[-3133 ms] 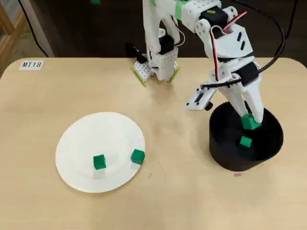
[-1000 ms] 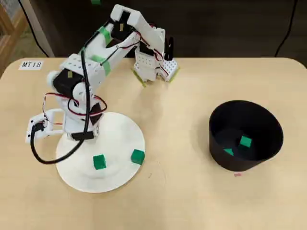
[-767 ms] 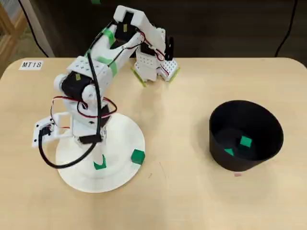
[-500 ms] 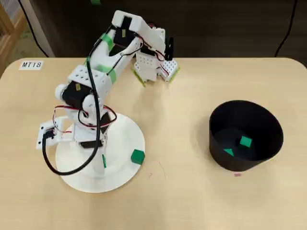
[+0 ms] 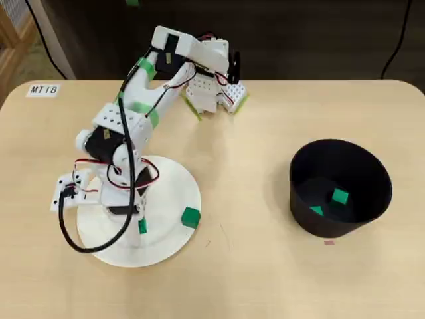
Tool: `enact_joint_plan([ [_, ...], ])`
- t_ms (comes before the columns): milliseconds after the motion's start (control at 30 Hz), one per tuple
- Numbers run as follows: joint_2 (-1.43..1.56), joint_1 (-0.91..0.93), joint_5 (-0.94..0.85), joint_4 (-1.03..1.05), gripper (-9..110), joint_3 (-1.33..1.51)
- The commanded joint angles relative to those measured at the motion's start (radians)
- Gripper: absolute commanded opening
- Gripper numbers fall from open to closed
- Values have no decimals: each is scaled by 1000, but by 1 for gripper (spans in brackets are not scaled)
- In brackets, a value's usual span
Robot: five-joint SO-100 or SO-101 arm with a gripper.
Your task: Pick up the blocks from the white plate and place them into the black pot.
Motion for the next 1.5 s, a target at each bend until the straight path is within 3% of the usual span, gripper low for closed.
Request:
enact_joint_plan([
  [0,0,6,21,2,21,-69],
  [133,-52,3,80,2,-2,-133],
  [367,-26,-9,63,2,-2,-184],
  [633,285,-80,141,2,-2,-322],
  [900,568,-477,262,2,-2,-290],
  [1100,606,-844,285,-51,-2,-290],
  [1233,600,-991,288,-66,-2,-278],
  [1367,750,-1025,328,-84,-2,-72],
  [1467,1117,-1014,407,-293,-2,442],
])
